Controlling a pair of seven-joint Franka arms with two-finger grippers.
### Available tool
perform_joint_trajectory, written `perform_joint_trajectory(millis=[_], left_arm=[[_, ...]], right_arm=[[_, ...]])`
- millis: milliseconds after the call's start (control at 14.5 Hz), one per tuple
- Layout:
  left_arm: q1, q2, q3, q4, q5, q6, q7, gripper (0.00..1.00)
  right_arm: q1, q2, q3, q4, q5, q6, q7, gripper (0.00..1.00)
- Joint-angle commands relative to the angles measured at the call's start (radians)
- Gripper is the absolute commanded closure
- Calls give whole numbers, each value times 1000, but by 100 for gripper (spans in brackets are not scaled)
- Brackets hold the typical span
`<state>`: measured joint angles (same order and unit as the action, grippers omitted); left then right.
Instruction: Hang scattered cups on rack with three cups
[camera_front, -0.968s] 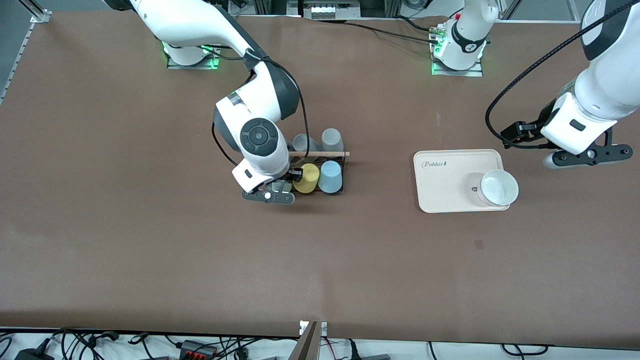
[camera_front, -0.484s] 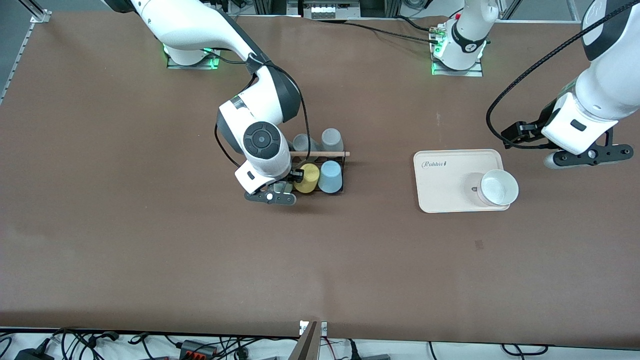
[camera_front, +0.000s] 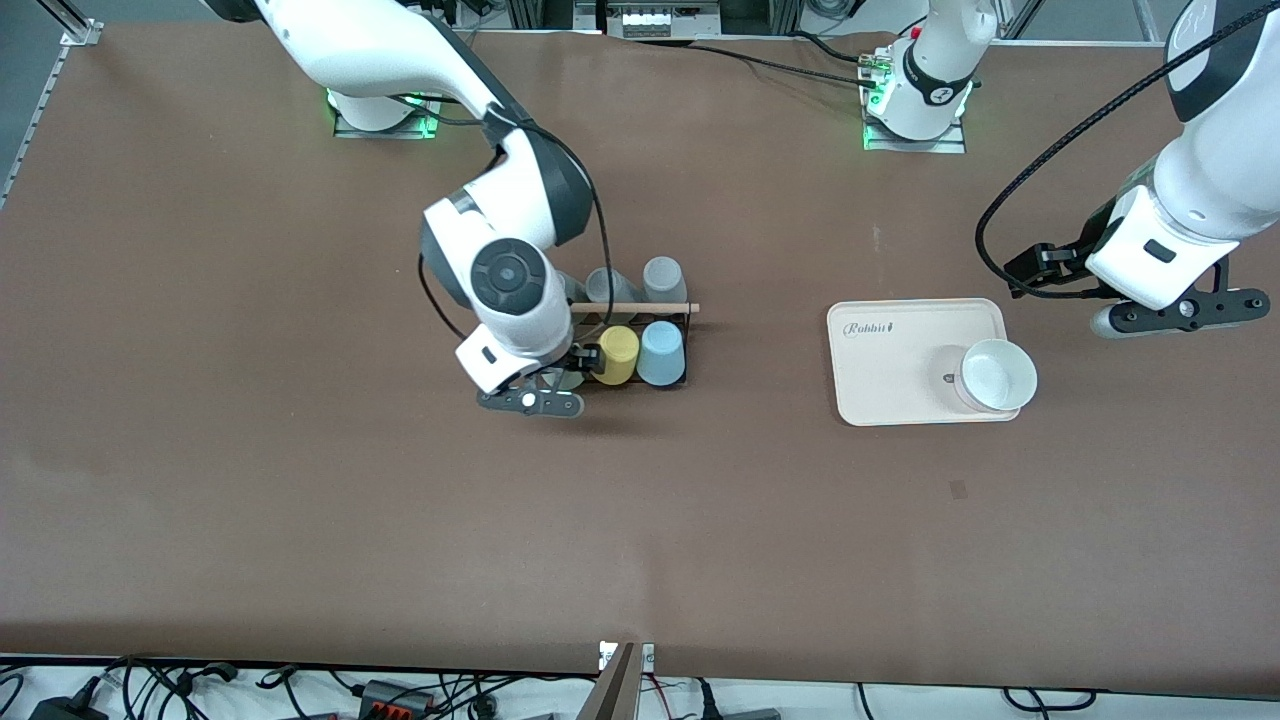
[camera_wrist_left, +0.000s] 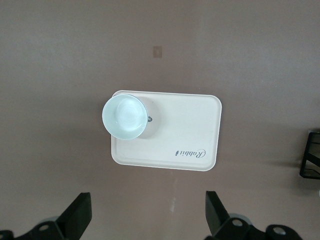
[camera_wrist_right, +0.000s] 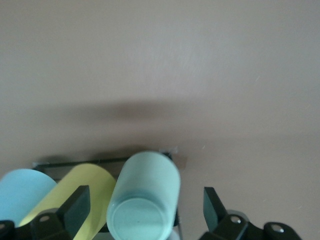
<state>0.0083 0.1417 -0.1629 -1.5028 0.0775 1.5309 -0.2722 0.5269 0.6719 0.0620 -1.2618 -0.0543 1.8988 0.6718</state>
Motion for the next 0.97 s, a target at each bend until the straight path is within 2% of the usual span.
perform_joint_trajectory(millis=[0, 276, 622, 760, 899], left_arm=[[10, -7, -6, 9, -5, -14, 16, 0], [10, -7, -6, 9, -5, -14, 16, 0], [10, -7, -6, 9, -5, -14, 16, 0], [10, -7, -6, 9, -5, -14, 16, 0], [10, -7, -6, 9, -5, -12, 16, 0]], right_arm=[[-132, -112, 12, -11, 1, -93, -144, 0], [-296, -273, 10, -21, 7, -226, -225, 0], [-445, -391, 10, -27, 5, -380, -423, 0], [-473, -458, 9, -83, 5, -383, -454, 0], [-493, -558, 9, -203, 5, -339, -465, 0]])
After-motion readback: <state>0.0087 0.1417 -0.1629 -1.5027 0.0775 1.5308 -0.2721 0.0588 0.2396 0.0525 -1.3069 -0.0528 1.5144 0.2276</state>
